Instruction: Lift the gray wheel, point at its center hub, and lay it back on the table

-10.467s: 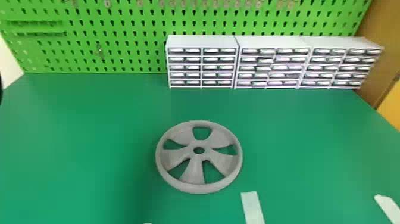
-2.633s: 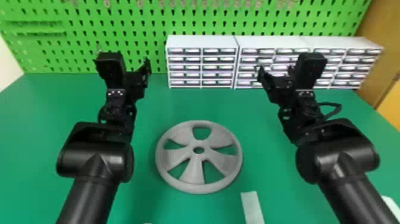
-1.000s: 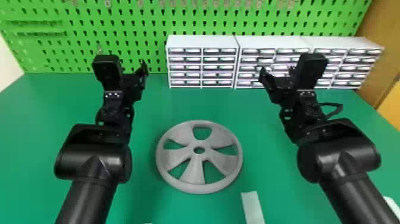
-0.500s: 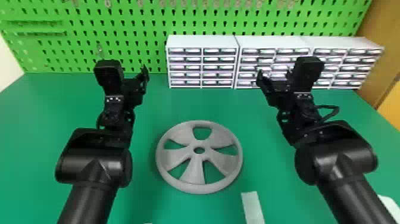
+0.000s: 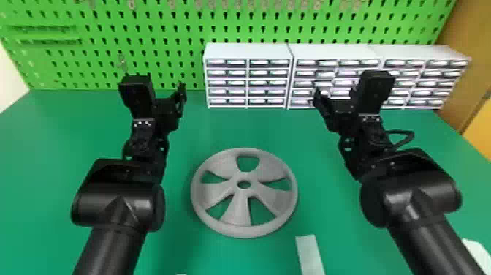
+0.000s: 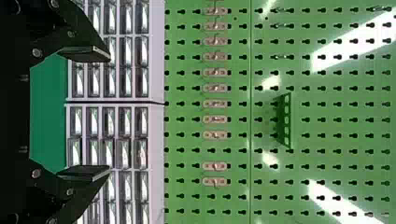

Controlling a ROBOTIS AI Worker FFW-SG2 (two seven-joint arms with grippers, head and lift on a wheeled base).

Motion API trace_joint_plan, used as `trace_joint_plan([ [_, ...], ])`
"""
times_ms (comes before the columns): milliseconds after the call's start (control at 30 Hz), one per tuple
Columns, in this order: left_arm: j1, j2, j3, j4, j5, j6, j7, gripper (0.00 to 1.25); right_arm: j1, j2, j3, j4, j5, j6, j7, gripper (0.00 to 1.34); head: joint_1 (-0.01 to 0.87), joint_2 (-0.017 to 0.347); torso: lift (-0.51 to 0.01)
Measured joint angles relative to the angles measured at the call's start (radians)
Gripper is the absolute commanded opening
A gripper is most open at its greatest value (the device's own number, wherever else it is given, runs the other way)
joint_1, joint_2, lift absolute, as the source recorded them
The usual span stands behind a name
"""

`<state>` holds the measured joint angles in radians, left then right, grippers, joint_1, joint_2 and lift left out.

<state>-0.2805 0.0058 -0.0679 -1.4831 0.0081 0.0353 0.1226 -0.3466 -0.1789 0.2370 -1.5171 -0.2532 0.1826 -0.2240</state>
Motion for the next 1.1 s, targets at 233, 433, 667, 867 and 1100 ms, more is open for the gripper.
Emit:
trace_joint_plan([
  [233,0.0,0.017,-0.01,0.0,0.025,0.0,-0.002,0.74,0.0,0.004,0.007,0.002,0.0,0.0,0.0,0.92,0.692,0.048,-0.096],
  [433,-0.001,0.03,-0.022,0.0,0.047,0.0,-0.001,0.74,0.004,0.005,0.008,0.007,-0.003,0.001,0.0,0.92,0.692,0.048,-0.096],
  [667,-0.005,0.032,-0.031,0.0,0.05,0.003,-0.001,0.74,0.01,0.004,0.01,0.012,-0.003,0.002,0.0,0.92,0.692,0.048,-0.096],
  [867,-0.005,0.032,-0.028,0.001,0.051,0.005,-0.001,0.74,0.016,0.004,0.017,0.014,-0.003,0.003,0.0,0.92,0.692,0.048,-0.096],
  [1100,-0.009,0.031,-0.035,0.001,0.051,0.005,-0.001,0.74,0.017,0.006,0.019,0.017,-0.001,0.011,0.0,0.92,0.692,0.048,-0.096],
])
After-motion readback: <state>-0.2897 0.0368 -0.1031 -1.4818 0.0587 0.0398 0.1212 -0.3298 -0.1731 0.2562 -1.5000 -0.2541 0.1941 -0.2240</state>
